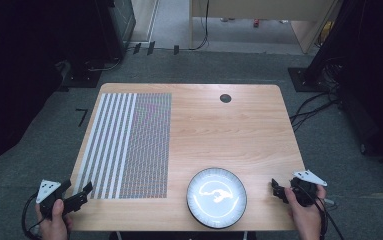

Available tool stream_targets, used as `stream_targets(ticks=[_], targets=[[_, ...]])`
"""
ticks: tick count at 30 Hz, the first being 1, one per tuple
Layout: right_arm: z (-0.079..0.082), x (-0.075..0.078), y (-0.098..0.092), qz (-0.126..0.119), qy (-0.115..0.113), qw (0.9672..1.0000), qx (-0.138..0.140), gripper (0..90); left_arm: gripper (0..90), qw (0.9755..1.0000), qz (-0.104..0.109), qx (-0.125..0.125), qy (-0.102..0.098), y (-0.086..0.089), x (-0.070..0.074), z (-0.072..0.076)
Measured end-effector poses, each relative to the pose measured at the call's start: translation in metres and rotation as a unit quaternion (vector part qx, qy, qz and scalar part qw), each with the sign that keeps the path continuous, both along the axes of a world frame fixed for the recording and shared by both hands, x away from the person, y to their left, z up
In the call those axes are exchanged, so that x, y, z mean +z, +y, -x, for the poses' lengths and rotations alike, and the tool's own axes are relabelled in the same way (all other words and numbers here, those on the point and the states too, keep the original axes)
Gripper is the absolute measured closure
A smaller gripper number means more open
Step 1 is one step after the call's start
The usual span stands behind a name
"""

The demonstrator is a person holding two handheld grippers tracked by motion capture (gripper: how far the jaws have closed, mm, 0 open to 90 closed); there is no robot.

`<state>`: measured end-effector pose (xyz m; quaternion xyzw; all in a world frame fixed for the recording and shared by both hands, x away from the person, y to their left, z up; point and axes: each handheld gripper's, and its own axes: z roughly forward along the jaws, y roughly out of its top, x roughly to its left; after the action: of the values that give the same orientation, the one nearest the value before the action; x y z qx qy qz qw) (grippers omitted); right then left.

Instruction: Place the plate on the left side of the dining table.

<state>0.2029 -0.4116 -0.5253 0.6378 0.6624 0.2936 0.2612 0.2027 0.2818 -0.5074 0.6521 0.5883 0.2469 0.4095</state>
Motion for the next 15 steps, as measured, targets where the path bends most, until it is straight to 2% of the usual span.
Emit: stream_targets(ticks=[15], targets=[[0.0023,0.0004,0.0025,0.001,0.000,1.0000,-0.004,8.9,16.5,1.0000,0.006,-0.004,-0.007,-0.0048,0.0031,0.0000]])
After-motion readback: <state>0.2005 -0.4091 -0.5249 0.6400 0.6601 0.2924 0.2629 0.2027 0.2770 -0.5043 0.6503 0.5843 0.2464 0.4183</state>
